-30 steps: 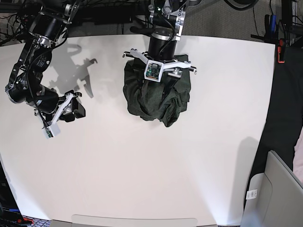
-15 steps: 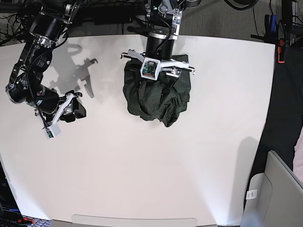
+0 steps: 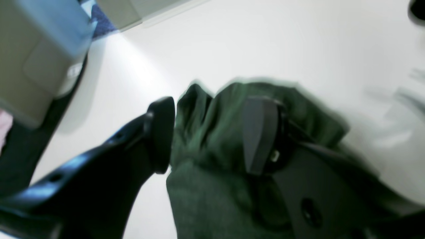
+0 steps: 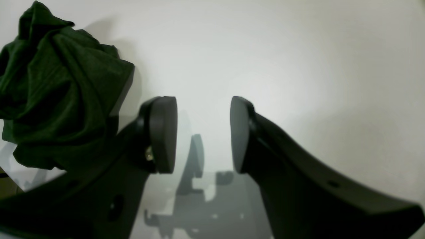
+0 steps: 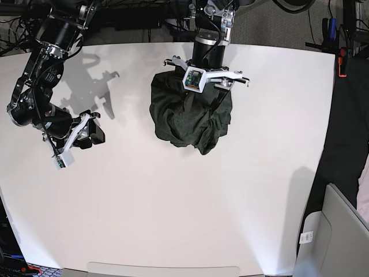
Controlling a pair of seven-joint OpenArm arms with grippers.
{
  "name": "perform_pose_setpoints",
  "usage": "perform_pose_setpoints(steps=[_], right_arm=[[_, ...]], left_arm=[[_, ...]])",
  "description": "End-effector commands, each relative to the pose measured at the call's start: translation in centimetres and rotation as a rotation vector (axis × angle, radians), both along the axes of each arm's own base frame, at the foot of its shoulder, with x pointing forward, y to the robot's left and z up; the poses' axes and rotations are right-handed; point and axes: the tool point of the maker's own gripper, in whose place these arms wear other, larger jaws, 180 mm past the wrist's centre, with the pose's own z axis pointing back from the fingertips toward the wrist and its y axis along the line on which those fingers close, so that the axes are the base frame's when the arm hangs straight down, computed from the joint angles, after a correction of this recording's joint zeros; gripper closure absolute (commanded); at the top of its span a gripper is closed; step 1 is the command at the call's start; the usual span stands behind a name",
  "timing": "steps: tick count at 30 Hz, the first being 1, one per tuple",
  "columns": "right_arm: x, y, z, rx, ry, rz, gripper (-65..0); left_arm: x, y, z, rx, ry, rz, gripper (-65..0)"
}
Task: Fold the T-shirt properly
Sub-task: 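Lower the left gripper onto the bundle and press the fabric down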
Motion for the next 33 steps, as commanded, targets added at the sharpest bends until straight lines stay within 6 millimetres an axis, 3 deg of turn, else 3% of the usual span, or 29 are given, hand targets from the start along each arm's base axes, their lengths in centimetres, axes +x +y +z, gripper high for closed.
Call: perform_pose_setpoints(steps=[1,10,13,18,21,27,33], right_arm=[[0.9,-0.1,1.6,0.007,-0.058,0.004,-26.4],[0.9,0.5,1.5,0.024,-0.058,0.006,-26.4],[0.9,0.6,1.4,0.025,-0.058,0.006,-26.4],[0.6,0.6,1.1,0.025,-0.048,0.006,-26.4],[0.6,0.6,1.1,0.025,-0.047,0.006,-26.4],[0.5,0.6,1.0,0.025,-0.045,0.006,-26.4],[0.2,0.6,0.7,0.025,-0.035,0.006,-26.4]], left_arm=[[0.2,-0.4,1.6,-0.004,-0.065,-0.009,-31.7],[1.8,0.8,2.4,-0.018,-0.091,0.023,-31.7],[3.1,2.2,2.8,-0.021,-0.105,0.048,-31.7],[3.7,3.4,2.7,0.000,-0.110,0.050,-31.7],[3.7,3.2,2.0,-0.071,-0.057,0.045,-31.7],[4.7,2.8,2.9,-0.197,-0.020,0.006,-31.8],[4.1,1.9,3.7,-0.286,0.036,-0.134,-31.7]])
